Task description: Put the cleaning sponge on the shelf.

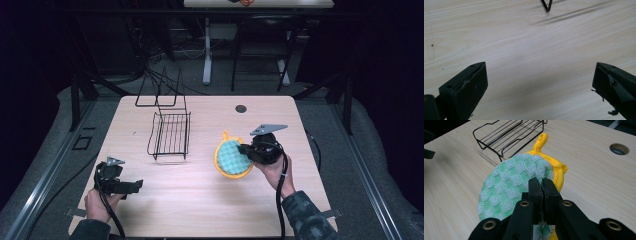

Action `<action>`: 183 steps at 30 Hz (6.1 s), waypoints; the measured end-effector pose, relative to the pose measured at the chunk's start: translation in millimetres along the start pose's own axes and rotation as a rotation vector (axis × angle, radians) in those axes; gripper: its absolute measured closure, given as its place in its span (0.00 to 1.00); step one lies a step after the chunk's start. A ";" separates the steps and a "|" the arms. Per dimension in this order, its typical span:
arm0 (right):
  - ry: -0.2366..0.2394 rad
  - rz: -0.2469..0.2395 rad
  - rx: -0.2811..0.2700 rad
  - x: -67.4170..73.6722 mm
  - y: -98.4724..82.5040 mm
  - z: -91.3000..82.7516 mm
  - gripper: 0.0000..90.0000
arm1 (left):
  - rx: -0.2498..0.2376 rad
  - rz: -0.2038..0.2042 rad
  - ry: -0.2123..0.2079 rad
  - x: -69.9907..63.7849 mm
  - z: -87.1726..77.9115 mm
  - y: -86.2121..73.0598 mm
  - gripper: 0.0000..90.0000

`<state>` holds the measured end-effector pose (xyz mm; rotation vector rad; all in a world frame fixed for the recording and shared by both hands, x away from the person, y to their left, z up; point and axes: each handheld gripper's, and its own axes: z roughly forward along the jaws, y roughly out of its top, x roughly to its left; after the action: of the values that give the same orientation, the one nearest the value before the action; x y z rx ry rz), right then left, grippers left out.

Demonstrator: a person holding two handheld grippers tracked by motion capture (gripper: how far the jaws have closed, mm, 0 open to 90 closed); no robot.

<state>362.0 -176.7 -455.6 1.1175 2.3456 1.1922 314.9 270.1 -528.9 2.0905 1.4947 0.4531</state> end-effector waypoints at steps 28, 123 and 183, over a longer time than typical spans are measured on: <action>0.052 -0.022 -0.028 21.4 40.1 41.0 0.97 | 0.001 0.013 -0.013 -1.2 1.6 2.1 0.00; -0.108 0.189 -0.024 74.1 83.7 222.9 0.90 | -0.011 0.035 -0.061 -2.9 4.6 8.5 0.00; 0.024 0.004 0.004 29.6 43.6 38.9 0.02 | -0.008 0.054 -0.058 -7.0 5.2 8.5 0.00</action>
<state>386.1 -117.1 -443.0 1.1158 2.3662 1.2092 321.9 260.2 -527.9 2.1239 1.4038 0.4147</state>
